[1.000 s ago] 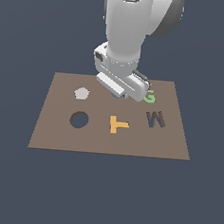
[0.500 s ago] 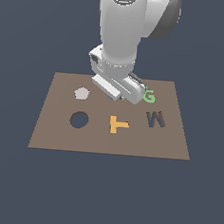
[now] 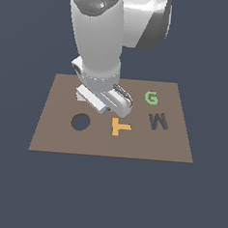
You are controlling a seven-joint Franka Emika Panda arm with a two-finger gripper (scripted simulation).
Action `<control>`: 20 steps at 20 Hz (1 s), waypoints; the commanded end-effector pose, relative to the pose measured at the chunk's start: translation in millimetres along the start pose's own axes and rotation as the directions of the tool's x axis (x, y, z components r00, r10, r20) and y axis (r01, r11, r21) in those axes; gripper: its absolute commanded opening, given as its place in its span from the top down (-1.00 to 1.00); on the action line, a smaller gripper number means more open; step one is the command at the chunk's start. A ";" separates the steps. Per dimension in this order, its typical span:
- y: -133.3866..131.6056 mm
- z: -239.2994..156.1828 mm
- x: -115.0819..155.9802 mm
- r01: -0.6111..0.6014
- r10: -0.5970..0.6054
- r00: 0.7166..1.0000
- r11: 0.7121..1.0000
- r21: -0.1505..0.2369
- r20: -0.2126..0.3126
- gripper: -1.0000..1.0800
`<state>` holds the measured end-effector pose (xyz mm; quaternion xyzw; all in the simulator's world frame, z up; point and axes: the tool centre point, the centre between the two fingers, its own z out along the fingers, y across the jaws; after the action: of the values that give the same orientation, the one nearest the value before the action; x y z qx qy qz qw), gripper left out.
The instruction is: Insert a designated object into the corresponding slot on a board.
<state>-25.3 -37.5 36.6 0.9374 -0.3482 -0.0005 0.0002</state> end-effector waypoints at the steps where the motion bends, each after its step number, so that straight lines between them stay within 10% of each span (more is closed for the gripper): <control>1: 1.7 -1.2 20.7 -0.003 0.003 1.000 1.000 0.000 0.000 1.00; 20: 5.7 -4.3 96.8 -0.017 0.017 1.000 1.000 0.000 0.000 1.00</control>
<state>42.8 -104.3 40.4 0.9344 -0.3562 -0.0006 0.0002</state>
